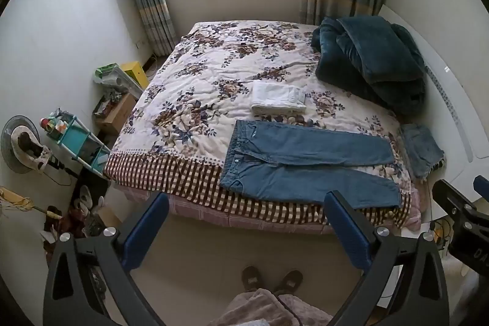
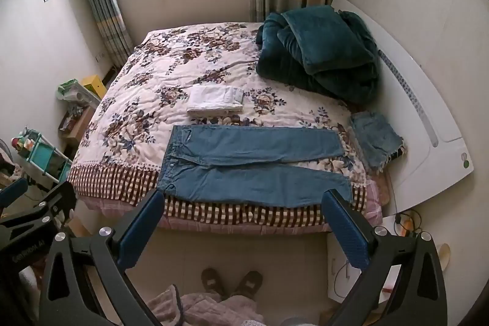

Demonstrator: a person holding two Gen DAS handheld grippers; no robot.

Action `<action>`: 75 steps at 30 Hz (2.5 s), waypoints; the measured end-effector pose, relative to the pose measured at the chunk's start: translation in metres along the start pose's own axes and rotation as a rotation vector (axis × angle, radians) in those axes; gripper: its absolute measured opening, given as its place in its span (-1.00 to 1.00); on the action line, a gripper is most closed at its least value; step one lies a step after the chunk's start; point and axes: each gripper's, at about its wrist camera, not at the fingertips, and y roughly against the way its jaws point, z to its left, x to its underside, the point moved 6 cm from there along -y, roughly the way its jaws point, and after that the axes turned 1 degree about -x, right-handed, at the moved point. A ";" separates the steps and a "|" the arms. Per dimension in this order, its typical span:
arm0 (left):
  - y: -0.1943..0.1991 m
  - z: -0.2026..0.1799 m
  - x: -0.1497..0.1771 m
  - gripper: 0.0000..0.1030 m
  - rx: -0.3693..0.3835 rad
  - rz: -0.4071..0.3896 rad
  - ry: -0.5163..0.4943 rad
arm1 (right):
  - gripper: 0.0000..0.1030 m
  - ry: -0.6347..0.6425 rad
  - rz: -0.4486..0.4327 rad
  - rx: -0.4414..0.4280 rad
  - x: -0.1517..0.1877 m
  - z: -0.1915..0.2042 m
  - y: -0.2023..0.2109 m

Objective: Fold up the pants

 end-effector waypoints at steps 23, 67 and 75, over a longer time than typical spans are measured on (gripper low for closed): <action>-0.003 0.006 -0.015 1.00 -0.005 -0.011 -0.001 | 1.00 0.006 0.010 0.000 -0.006 0.011 -0.007; 0.003 -0.003 -0.028 1.00 0.000 -0.028 0.000 | 1.00 -0.002 0.005 -0.016 -0.006 0.029 -0.014; 0.003 -0.003 -0.027 1.00 0.001 -0.029 0.001 | 1.00 -0.001 0.006 -0.017 -0.008 0.030 -0.011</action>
